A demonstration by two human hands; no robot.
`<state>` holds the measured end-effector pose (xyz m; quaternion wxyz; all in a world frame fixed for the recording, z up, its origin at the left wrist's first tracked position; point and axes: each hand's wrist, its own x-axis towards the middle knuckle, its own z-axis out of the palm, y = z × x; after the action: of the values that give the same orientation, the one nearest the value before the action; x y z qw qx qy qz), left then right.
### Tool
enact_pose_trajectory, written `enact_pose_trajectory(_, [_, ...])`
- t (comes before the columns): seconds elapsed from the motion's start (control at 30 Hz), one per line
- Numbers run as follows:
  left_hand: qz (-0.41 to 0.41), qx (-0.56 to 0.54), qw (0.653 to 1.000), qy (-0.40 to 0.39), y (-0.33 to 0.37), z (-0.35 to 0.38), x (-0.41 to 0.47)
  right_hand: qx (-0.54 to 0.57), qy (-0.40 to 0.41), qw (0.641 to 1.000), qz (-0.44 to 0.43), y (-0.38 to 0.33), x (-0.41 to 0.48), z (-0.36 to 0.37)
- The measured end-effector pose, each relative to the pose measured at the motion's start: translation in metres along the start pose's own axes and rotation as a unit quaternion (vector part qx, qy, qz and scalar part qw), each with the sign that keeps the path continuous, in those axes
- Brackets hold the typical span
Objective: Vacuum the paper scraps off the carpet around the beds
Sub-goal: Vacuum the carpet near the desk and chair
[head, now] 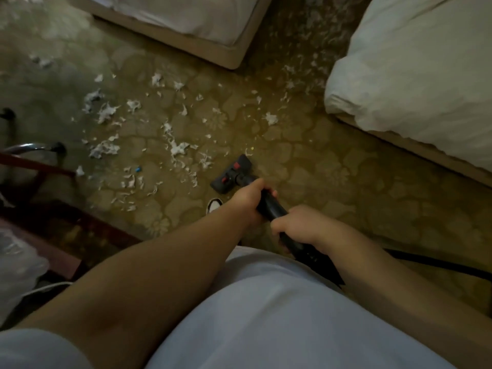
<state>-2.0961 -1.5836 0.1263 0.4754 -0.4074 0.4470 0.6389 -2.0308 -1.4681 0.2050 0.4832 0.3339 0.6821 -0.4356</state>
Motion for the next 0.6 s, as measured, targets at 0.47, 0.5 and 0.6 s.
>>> enact_pose_trajectory(0.47, [0.076, -0.109, 0.986, 0.102, 0.240, -0.168, -0.013, -0.068, -0.073, 0.993, -0.070, -0.284, 0.066, 0.087])
enact_pose_trajectory(0.5, [0.087, -0.115, 0.983, 0.110, 0.250, -0.175, -0.014, -0.062, -0.073, 0.993, -0.074, -0.295, 0.069, 0.091])
enact_pose_trajectory(0.6, [0.122, -0.122, 0.977, 0.127, 0.280, -0.193, -0.017, -0.039, -0.088, 0.992, -0.082, -0.329, 0.072, 0.103])
